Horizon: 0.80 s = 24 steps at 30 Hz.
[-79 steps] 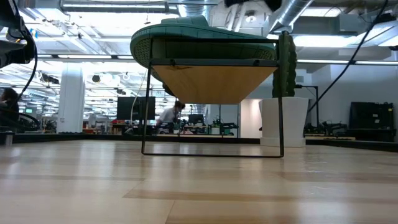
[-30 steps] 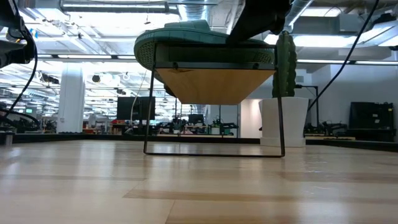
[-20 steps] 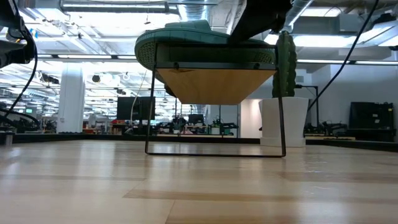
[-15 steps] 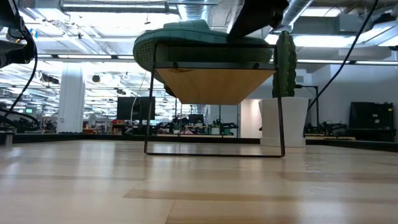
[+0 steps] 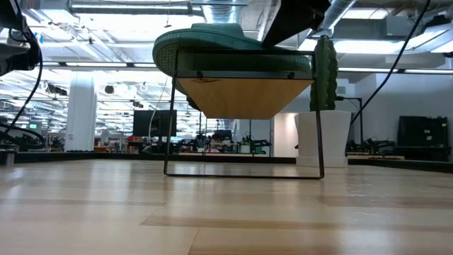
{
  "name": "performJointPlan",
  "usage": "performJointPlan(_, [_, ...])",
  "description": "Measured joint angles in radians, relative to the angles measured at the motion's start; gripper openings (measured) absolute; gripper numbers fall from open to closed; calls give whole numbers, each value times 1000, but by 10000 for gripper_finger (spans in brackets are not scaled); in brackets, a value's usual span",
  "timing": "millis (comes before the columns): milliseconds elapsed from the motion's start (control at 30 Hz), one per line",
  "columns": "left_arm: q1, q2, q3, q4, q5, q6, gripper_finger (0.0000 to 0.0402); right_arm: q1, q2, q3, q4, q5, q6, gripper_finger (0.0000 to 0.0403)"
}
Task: Pick and place slides into the shelf
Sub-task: Adjust the black and green slippers
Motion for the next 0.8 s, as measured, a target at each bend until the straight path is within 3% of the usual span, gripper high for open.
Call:
performJointPlan(333, [0, 63, 0, 0, 4, 0, 0, 4, 0, 0, -5, 30, -5, 0])
performJointPlan(533, [0, 77, 0, 0, 4, -3, 0, 64, 2, 14, 69, 140, -37, 0])
performJointPlan(700, [0, 76, 0, 0, 4, -17, 0, 118, 4, 59, 206, 129, -123, 0])
performJointPlan(800, [0, 76, 0, 0, 10, -18, 0, 131, 5, 61, 303, 68, -166, 0])
